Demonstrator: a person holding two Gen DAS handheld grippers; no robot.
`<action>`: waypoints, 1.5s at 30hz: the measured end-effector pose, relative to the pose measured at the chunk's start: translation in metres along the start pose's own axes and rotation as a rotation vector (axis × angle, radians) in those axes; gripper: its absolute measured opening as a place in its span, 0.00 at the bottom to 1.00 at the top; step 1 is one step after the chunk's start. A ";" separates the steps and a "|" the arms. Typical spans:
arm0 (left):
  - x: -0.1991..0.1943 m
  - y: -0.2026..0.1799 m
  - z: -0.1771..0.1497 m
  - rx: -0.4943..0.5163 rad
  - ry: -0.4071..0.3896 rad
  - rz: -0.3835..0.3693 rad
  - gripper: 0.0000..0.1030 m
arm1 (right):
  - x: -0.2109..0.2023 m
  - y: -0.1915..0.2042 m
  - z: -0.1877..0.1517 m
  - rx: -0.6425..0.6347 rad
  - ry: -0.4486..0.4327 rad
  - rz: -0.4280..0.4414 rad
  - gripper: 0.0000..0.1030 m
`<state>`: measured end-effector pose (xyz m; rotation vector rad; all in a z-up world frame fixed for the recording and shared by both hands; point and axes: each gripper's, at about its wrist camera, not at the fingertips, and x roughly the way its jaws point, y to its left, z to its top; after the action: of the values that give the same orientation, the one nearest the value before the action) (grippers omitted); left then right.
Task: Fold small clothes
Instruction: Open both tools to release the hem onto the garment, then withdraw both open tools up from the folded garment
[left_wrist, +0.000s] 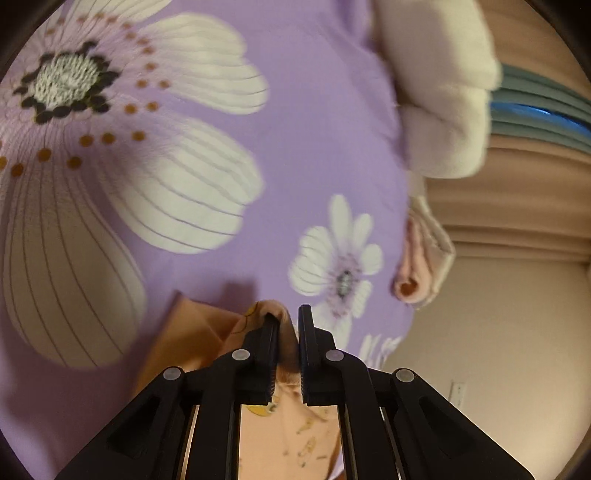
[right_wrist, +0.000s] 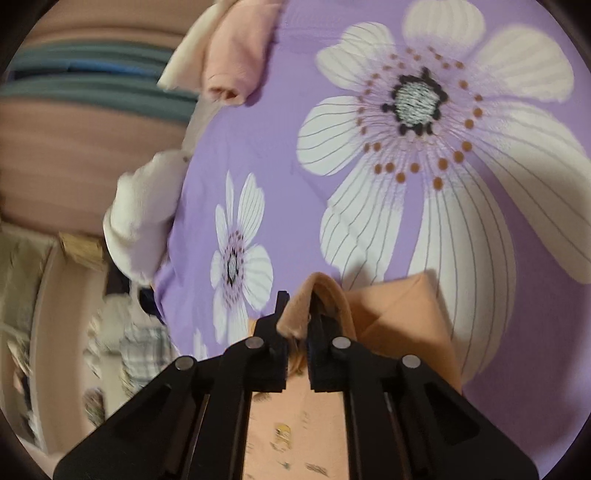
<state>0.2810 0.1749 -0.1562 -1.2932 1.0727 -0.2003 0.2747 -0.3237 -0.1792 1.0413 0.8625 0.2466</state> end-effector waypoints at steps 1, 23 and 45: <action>0.001 0.003 0.001 -0.014 0.008 0.016 0.03 | 0.000 -0.006 0.005 0.056 0.004 0.026 0.29; 0.011 -0.063 -0.101 0.695 0.149 0.321 0.56 | 0.017 0.094 -0.102 -0.723 0.219 -0.148 0.11; 0.014 -0.071 -0.121 0.817 0.077 0.252 0.56 | -0.055 0.081 -0.081 -0.724 -0.078 -0.200 0.13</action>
<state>0.2299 0.0608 -0.0912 -0.4182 1.0448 -0.4442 0.1960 -0.2602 -0.1018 0.2857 0.7153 0.3146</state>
